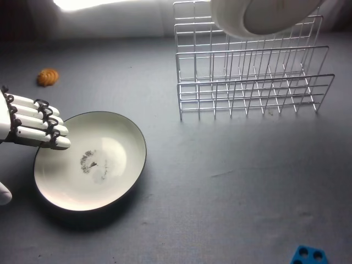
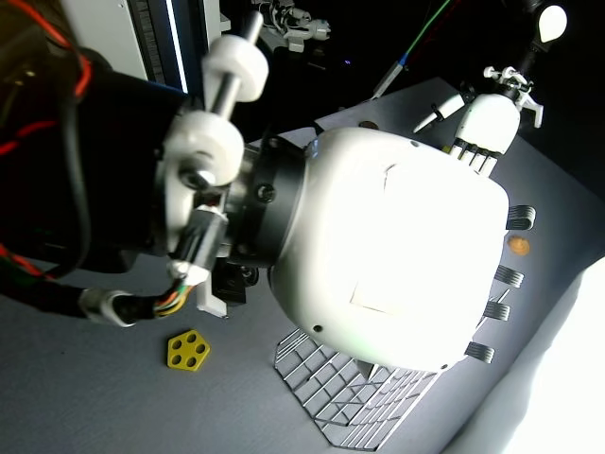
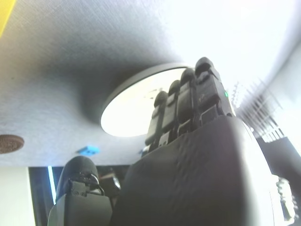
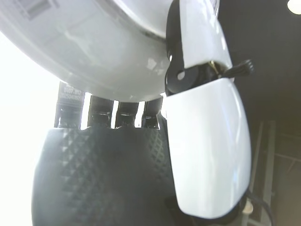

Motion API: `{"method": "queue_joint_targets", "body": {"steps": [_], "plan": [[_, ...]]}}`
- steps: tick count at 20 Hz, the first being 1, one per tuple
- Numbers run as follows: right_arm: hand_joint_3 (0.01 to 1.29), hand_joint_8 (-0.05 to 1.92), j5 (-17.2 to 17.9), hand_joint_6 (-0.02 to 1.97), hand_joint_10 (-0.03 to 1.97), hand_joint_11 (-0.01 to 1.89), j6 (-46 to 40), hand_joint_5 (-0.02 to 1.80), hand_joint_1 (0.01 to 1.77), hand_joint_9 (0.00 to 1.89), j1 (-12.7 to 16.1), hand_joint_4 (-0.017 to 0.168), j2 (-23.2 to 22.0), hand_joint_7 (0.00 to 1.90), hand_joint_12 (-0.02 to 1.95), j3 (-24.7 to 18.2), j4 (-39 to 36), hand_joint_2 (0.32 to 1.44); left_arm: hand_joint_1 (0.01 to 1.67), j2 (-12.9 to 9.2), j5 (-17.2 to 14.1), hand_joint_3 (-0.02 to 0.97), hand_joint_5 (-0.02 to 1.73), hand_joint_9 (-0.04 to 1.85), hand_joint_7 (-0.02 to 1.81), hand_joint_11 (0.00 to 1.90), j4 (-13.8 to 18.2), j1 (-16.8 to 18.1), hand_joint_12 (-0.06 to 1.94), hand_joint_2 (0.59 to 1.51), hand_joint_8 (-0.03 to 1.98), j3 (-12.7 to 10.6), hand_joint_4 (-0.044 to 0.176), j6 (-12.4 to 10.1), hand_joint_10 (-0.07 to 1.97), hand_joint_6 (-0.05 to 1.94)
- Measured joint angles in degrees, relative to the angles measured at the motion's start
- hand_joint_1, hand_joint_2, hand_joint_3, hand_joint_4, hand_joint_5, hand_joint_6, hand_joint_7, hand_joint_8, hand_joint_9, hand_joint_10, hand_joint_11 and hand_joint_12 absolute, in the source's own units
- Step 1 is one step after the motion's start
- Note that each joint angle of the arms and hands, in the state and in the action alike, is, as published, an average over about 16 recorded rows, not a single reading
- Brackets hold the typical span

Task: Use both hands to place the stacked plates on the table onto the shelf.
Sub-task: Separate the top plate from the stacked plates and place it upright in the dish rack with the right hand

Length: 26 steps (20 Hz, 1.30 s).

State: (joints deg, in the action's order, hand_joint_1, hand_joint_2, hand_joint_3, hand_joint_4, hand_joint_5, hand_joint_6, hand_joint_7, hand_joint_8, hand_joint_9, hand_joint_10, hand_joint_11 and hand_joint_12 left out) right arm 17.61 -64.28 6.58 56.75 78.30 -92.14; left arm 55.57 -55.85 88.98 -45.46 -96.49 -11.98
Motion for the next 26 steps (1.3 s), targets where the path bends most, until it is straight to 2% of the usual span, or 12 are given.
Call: {"method": "queue_joint_targets", "body": {"steps": [12,26], "plan": [[0.01,0.74,-4.8,0.92,1.02,0.85,0.8,0.93,1.35,1.05,-2.7,-0.004,3.5,1.07,1.11,2.3,-0.1,0.99,0.02,0.2,-0.1,0.017,0.02,0.01,0.02,0.02,-0.1,-0.3,0.00,1.067,-0.01,-0.6,0.007,0.2,0.00,0.01],[0.01,0.77,-7.0,0.96,1.01,0.83,-1.5,0.91,1.35,1.03,-7.5,-0.007,8.2,1.05,1.16,6.7,0.9,1.00,0.02,0.4,-0.2,0.017,0.02,-0.01,0.02,0.02,-0.3,-0.9,0.00,1.070,-0.01,-0.8,0.006,0.3,-0.01,0.01]]}}
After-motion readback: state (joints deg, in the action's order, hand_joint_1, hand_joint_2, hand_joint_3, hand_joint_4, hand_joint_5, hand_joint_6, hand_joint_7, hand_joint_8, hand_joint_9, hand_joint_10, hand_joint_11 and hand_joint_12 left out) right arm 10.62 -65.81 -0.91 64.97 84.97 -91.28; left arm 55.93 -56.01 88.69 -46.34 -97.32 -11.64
